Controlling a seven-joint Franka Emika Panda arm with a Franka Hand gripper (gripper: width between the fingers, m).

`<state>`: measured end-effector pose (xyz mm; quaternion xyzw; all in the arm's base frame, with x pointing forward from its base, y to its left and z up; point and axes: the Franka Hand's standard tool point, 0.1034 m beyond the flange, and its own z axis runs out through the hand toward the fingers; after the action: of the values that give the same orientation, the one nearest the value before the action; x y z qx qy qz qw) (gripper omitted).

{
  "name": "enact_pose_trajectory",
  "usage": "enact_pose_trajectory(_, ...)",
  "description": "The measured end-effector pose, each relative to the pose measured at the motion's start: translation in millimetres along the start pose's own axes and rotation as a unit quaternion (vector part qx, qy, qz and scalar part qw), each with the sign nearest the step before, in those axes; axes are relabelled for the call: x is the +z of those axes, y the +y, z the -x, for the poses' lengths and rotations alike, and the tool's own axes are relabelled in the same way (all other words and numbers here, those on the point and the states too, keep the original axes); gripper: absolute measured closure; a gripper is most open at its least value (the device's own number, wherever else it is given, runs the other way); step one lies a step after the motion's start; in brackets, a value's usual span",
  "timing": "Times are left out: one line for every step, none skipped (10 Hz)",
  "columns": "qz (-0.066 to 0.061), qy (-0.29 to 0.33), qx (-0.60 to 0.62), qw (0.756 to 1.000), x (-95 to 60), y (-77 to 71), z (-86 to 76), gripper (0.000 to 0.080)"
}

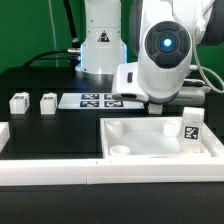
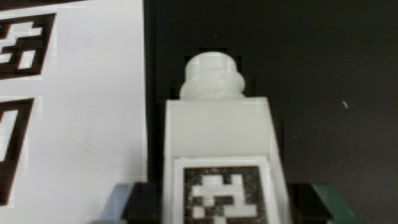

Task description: Assemble square table

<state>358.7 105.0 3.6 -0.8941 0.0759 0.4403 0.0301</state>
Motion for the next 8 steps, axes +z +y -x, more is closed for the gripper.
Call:
enact_pose_trajectory(0.0, 0.0, 0.0, 1.0, -0.1, 0.2, -0.1, 0.0516)
enact_pose_trajectory(-0.001, 0.0, -0.006, 1.0, -9.0, 3.1, -0.2, 0.0516)
enact_pose_trajectory(-0.009, 0.018, -0.011, 1.0, -43.9, 7.5, -0.5, 0.0516)
enact_pose_trajectory(-0.013, 0.041, -0.015, 0.999, -73.0, 10.0, 4.2, 0.0515)
enact_pose_trajectory(-0.013, 0.066, -0.025, 0.997, -97.5, 13.4, 12.3, 0.0515)
enact_pose_trajectory(-0.018, 0.077, -0.026, 0.997, -113.3, 18.3, 19.2, 0.0515)
enact_pose_trajectory(-0.019, 0.094, -0.027, 0.995, -128.7, 24.2, 25.0, 0.0515)
enact_pose_trajectory(-0.019, 0.097, -0.026, 0.995, -124.3, 23.9, 24.0, 0.0514)
